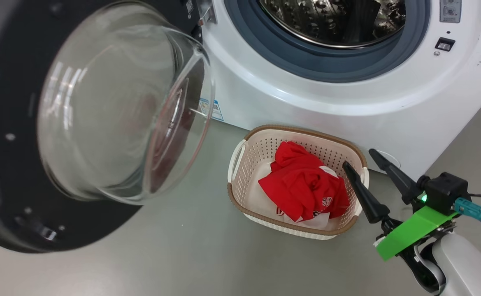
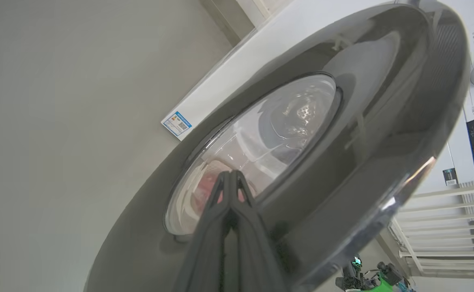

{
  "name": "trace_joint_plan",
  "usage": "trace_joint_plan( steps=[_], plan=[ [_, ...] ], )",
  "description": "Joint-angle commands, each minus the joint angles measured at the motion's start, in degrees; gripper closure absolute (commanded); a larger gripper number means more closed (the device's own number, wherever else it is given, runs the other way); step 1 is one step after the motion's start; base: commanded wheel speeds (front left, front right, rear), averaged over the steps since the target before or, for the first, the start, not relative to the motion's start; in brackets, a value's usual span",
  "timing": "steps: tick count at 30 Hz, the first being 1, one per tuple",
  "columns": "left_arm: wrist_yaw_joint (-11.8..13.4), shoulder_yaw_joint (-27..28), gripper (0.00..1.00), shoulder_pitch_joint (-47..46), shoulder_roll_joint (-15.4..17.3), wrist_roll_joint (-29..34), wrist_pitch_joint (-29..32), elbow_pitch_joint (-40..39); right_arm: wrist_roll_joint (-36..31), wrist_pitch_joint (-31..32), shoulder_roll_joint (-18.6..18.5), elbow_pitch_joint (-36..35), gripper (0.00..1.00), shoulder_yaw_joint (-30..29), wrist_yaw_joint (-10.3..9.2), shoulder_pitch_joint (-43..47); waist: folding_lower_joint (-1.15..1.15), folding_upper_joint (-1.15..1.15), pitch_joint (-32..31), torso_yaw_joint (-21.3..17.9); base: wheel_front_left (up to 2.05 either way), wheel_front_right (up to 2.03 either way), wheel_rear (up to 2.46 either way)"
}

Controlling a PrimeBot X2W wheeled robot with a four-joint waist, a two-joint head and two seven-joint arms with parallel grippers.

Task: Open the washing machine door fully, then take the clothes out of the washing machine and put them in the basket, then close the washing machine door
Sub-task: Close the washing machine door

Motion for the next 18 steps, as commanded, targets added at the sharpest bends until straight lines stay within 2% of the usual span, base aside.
trace_joint_plan(
  steps=[1,9,14,18],
  plan=[
    [-0.6,2.1,1.00,0.6,3.0,-1.0,1.4,-3.5,-0.4,-0.3,0.1,-1.5,0.00,0.4,0.09,1.3,0.00,0.00,-0.6,0.0,0.00,0.00,0.00],
    [-0.6,4.4,1.00,6.3,1.3,-5.6,7.5,-16.9,-0.4,-0.3,0.3,-2.2,0.00,-0.2,0.09,2.5,0.00,0.00,-1.6,-1.3,0.00,0.00,0.00],
    [-0.6,5.5,1.00,8.5,-1.3,-6.8,9.5,-24.5,-0.6,-0.3,0.5,-2.4,0.00,-0.7,0.09,2.5,0.00,0.00,-1.7,-3.0,0.00,0.00,0.00],
    [-0.6,5.7,1.00,8.9,-2.8,-5.9,9.9,-27.7,-0.8,-0.3,0.8,-2.7,0.00,-0.9,0.09,2.4,0.00,0.00,-1.6,-4.7,0.00,0.00,0.00]
  ],
)
